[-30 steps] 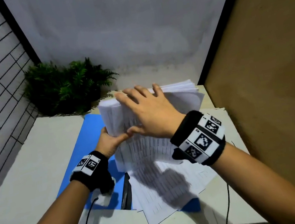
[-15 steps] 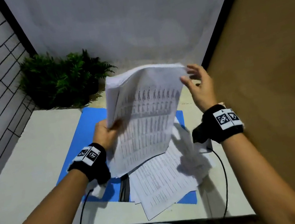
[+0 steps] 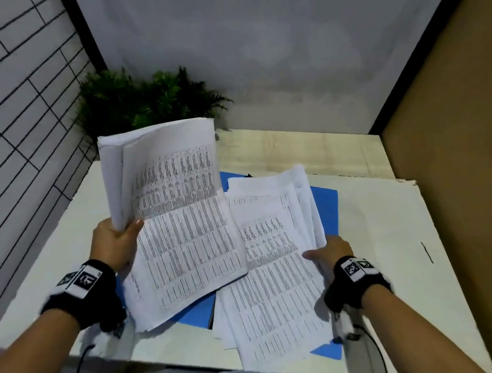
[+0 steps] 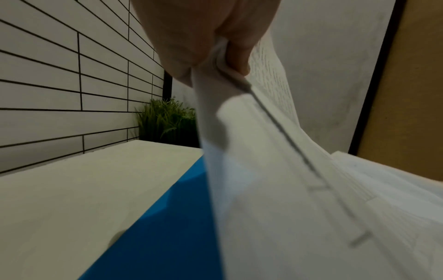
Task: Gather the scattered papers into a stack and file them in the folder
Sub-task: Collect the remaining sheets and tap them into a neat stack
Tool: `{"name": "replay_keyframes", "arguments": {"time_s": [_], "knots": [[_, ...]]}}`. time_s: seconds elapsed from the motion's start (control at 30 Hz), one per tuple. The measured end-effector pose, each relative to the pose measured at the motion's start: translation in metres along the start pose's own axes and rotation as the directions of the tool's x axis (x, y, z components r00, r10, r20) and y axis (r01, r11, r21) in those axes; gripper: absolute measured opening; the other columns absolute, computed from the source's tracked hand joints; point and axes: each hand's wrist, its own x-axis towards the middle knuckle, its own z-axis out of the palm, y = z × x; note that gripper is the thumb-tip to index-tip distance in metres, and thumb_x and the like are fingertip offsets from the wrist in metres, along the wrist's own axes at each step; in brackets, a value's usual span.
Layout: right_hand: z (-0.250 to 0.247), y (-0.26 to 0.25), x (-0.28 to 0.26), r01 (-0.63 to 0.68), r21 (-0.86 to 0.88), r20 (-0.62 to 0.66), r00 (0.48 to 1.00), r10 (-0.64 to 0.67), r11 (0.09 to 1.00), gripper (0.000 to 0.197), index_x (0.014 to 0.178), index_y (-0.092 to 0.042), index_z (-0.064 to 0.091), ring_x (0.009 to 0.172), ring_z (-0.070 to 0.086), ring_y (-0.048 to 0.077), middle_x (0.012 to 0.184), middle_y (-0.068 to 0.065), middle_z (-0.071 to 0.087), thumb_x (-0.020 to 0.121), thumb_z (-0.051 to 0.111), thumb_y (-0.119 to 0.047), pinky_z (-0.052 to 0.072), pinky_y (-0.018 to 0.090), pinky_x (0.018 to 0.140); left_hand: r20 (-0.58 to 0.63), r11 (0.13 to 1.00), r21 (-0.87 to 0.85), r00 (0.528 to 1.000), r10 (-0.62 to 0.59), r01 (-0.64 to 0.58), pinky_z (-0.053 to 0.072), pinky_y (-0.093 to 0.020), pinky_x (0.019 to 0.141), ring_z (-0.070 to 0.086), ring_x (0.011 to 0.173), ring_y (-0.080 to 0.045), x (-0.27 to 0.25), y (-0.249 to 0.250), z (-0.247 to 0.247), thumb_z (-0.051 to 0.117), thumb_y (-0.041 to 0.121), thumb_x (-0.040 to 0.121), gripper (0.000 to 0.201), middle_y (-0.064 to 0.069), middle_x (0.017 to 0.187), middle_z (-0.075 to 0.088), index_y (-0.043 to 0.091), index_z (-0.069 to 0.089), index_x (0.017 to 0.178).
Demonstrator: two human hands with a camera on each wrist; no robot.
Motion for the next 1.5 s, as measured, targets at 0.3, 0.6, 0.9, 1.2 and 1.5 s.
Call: {"name": "replay_keyframes", "arguments": {"time_s": [0.3, 0.6, 0.9, 1.2, 1.5], "knots": [[0.008, -0.018, -0.014, 0.047, -0.029, 0.119, 0.992, -0.043, 0.998, 0.042, 0.113, 0.001, 0.052, 0.099, 0.058, 0.027, 0.111, 0.014, 0.059, 0.081, 0.068, -0.02, 0.047, 0.034, 0.081, 0.006, 0.985, -0.156, 0.997, -0.073, 0.073, 0.031, -0.031, 0.063, 0.04, 0.069, -0.024, 0.009, -0.012, 0.005, 0.06, 0.012, 0.085, 0.019, -0.011, 0.071, 0.046, 0.001, 0.048, 0.075], [-0.127, -0.018, -0.059, 0.368, 0.515, -0.435, 0.89, -0.134, 0.774, 0.013, 0.095, -0.002, 0.062, 0.061, 0.063, 0.009, 0.083, 0.009, 0.067, 0.082, 0.061, 0.002, 0.047, 0.023, 0.069, 0.008, 0.977, -0.209, 0.999, -0.039, 0.04, 0.035, -0.013, 0.039, 0.044, 0.069, -0.022, 0.015, -0.003, 0.0, 0.059, 0.01, 0.086, 0.014, -0.005, 0.064, 0.048, 0.003, 0.052, 0.075], [-0.095, -0.051, -0.096, 0.33, 0.773, -0.165, 0.929, -0.331, 0.541, 0.018, 0.09, -0.01, 0.067, 0.084, 0.067, 0.023, 0.093, 0.007, 0.074, 0.083, 0.056, 0.004, 0.051, 0.038, 0.088, 0.31, 0.918, -0.393, 0.933, 0.185, -0.052, 0.044, -0.027, 0.064, 0.055, 0.067, -0.012, -0.027, 0.063, 0.05, 0.062, 0.008, 0.082, 0.01, -0.006, 0.074, 0.059, 0.012, 0.06, 0.074], [-0.091, -0.049, -0.121, 0.44, 0.778, -0.273, 0.88, -0.388, 0.449, 0.027, 0.099, -0.008, 0.06, 0.079, 0.069, 0.014, 0.083, -0.001, 0.073, 0.08, 0.058, 0.011, 0.052, 0.035, 0.091, 0.434, 0.787, -0.614, 0.86, 0.268, 0.065, 0.037, -0.015, 0.075, 0.044, 0.075, 0.001, -0.045, 0.1, 0.06, 0.037, 0.068, 0.079, 0.033, 0.016, 0.086, 0.043, 0.036, 0.04, 0.078], [-0.097, -0.05, -0.132, 0.604, 0.627, -0.326, 0.777, -0.539, 0.492, 0.05, 0.107, -0.012, 0.056, 0.09, 0.065, 0.006, 0.104, 0.005, 0.064, 0.066, 0.075, 0.009, 0.054, 0.028, 0.086, 0.324, 0.742, -0.653, 0.83, 0.454, -0.151, 0.053, -0.013, 0.061, 0.063, 0.065, 0.001, -0.066, 0.1, 0.063, 0.08, 0.036, 0.032, 0.052, 0.02, 0.059, 0.07, 0.026, 0.058, 0.078]]}}
